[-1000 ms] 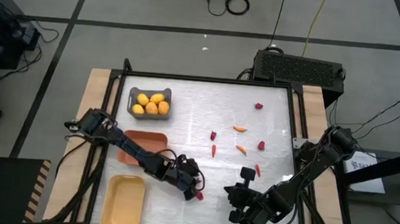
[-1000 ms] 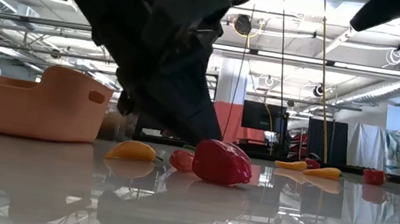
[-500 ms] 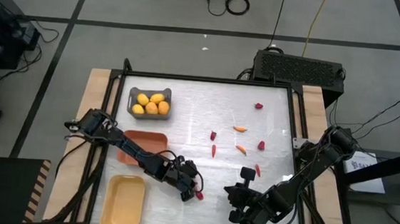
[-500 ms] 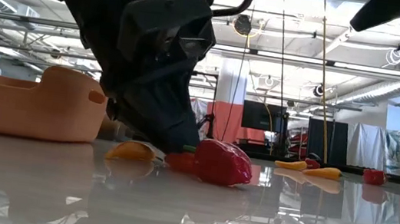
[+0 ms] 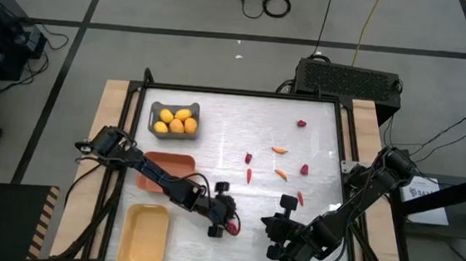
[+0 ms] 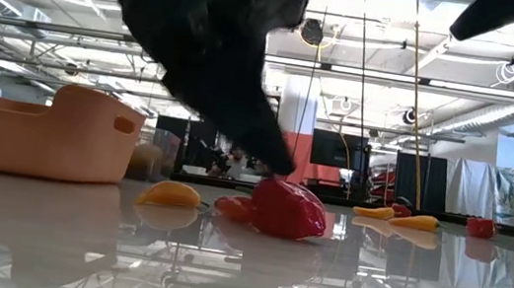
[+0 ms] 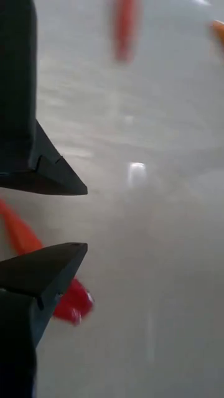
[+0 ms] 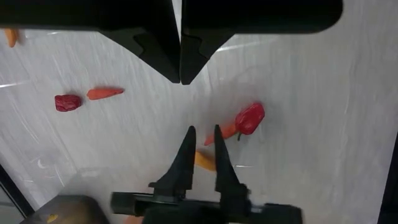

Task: Sort produce into baskets
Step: Put the orange chili pepper into the orange bin

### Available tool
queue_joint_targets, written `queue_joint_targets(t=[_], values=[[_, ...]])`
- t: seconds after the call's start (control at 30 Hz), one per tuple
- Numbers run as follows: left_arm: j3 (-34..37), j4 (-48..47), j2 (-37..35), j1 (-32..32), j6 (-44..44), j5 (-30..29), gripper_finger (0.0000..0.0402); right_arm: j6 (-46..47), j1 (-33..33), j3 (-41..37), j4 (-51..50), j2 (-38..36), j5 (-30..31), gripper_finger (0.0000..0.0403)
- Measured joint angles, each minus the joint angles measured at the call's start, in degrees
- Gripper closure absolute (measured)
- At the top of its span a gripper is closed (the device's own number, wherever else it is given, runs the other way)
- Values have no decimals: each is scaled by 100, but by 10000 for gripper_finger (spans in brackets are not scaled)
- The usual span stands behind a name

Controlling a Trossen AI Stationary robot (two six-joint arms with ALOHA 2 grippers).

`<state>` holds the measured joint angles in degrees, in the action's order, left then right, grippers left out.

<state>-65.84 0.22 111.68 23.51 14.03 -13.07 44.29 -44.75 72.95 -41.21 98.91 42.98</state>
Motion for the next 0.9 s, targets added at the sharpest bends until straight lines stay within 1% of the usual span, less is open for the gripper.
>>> queue_joint_targets(t=[0.1, 0.17, 0.33, 0.4, 0.8, 0.9], values=[[-191, -206, -6, 0, -1060, 259, 261, 0, 0, 0, -11, 0, 0, 403], [-256, -490, -7, 6, -1638, 282, 261, 0, 0, 0, -11, 0, 0, 403], [-287, -1030, -7, 2, -2689, 279, 261, 0, 0, 0, -25, 0, 0, 403], [-287, -1210, -5, -2, -2823, 259, 261, 0, -1, 0, -26, 0, 0, 403], [-284, -1333, -4, -17, -2836, 375, 261, 0, 0, 0, -24, 0, 2, 403], [-284, -1326, -4, -17, -3046, 386, 261, 0, 0, 0, -24, 0, 2, 403]])
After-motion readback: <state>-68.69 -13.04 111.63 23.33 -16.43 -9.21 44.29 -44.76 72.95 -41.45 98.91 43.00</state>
